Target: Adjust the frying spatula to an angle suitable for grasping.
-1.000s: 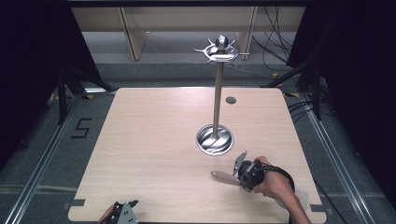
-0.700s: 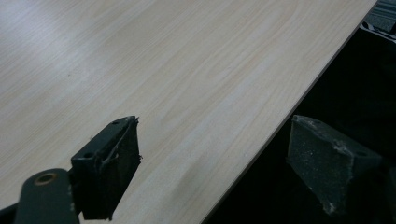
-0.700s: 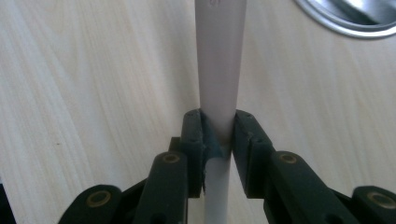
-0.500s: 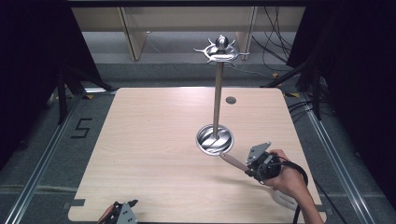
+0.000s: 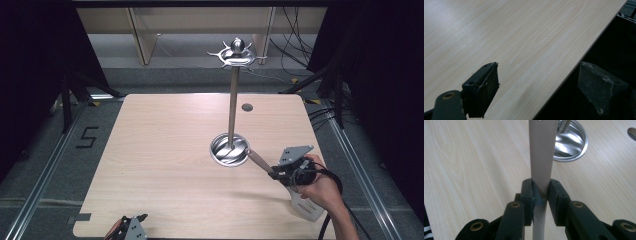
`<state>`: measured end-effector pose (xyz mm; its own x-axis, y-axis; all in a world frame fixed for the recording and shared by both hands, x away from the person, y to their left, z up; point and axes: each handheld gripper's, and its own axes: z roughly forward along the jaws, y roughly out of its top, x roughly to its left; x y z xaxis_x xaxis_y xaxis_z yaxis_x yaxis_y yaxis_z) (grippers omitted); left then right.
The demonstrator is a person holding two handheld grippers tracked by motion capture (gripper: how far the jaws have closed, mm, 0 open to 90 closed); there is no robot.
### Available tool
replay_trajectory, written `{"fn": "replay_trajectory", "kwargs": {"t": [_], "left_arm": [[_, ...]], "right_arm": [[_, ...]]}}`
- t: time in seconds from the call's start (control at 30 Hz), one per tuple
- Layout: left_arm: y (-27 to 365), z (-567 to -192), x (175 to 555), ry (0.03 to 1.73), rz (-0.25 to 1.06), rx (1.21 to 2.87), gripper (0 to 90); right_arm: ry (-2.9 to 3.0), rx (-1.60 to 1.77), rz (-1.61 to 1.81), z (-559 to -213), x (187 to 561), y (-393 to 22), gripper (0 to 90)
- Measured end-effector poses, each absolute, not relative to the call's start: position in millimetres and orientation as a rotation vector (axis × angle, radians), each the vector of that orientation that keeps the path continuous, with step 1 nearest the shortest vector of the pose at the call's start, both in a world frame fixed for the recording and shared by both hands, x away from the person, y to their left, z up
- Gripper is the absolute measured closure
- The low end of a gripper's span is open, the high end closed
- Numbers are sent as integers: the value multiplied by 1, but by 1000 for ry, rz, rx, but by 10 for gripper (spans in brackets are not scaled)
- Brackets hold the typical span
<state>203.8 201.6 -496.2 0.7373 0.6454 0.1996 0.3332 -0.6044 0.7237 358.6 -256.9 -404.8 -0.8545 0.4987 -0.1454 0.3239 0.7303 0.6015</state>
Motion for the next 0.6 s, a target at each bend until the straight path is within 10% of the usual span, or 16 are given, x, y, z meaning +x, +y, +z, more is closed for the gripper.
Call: {"fn": "replay_trajectory", "kwargs": {"t": [0.6], "left_arm": [[201,-497,204,747,590,2241,162]], "right_arm": [[2474,674,1163,-375,353,-273,758]]}}
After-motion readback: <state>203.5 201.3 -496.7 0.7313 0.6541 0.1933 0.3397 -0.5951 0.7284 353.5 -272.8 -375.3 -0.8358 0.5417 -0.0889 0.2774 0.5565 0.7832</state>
